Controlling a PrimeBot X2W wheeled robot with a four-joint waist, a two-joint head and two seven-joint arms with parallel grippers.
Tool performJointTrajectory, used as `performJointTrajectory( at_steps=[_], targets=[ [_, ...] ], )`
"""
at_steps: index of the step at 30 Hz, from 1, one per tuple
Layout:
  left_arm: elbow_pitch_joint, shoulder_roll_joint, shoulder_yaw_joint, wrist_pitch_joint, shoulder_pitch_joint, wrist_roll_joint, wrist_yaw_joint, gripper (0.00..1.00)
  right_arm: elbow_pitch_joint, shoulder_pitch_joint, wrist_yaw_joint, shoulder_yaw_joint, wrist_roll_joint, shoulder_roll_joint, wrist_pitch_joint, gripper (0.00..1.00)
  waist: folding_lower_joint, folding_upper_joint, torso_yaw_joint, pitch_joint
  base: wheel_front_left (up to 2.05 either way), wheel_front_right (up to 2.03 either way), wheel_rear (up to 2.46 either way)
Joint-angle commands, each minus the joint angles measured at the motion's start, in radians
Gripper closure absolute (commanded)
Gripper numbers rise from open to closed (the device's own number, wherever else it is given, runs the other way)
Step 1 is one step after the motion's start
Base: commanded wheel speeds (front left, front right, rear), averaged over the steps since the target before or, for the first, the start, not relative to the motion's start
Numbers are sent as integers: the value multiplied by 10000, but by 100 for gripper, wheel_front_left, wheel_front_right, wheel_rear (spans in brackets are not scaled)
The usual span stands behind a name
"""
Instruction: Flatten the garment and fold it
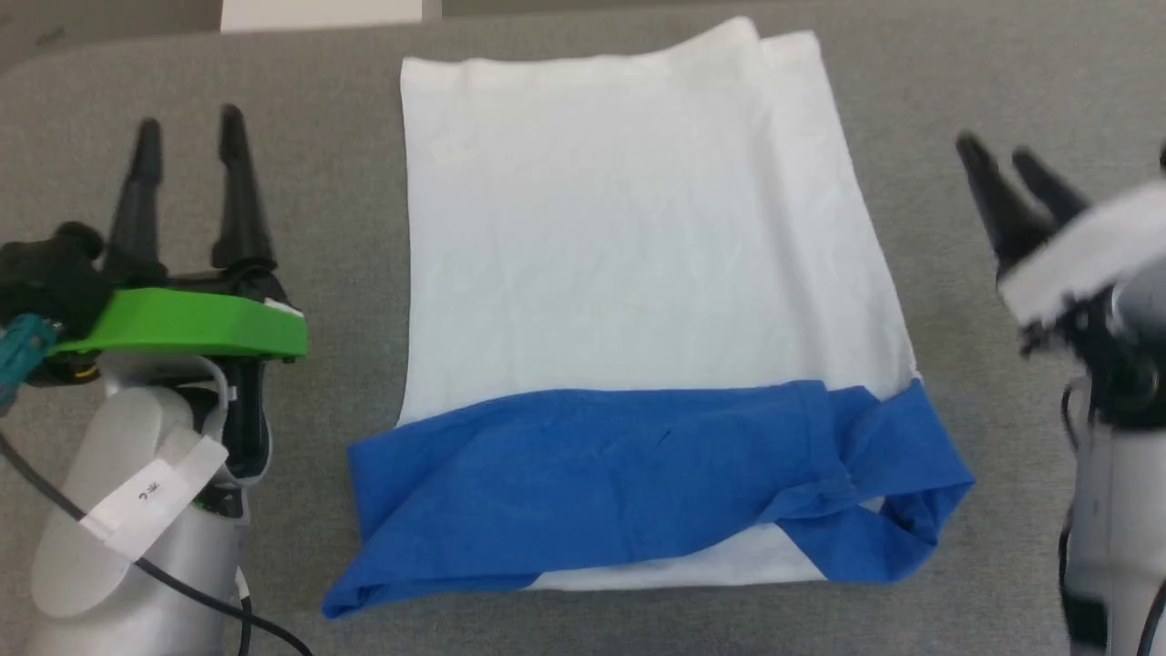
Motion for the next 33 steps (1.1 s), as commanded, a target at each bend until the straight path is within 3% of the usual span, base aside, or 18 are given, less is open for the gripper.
performJointTrajectory(
  at_steps=[1,8,14,22,32,33],
  targets=[
    [-282,-51,182,-59,173,168,16,0,248,-743,-13,59,-426,-157,297,0,0,0,302,991,0,0,0],
    [-1357,-459,787,-62,136,651,-193,0,2153,-4024,-13,-202,-2427,-597,1901,0,0,0,944,2406,0,0,0],
    [-1572,-711,988,-63,19,945,-491,0,3265,-5743,-13,-122,-4042,-724,2544,0,0,0,1447,3264,0,0,0],
    [-1688,-1248,1350,-64,-186,1172,-833,0,4055,-6716,-13,-237,-5498,-702,2749,0,0,0,1947,3995,0,0,0],
    [-1469,-1760,1784,-64,-125,1398,-1314,0,4808,-6846,-13,275,-5824,-915,3022,0,0,0,1992,4116,0,0,0],
    [-1445,-1782,1817,-64,-114,1412,-1350,0,4857,-6854,-13,270,-5801,-915,3121,53,0,0,1966,4099,0,0,0]
  ],
)
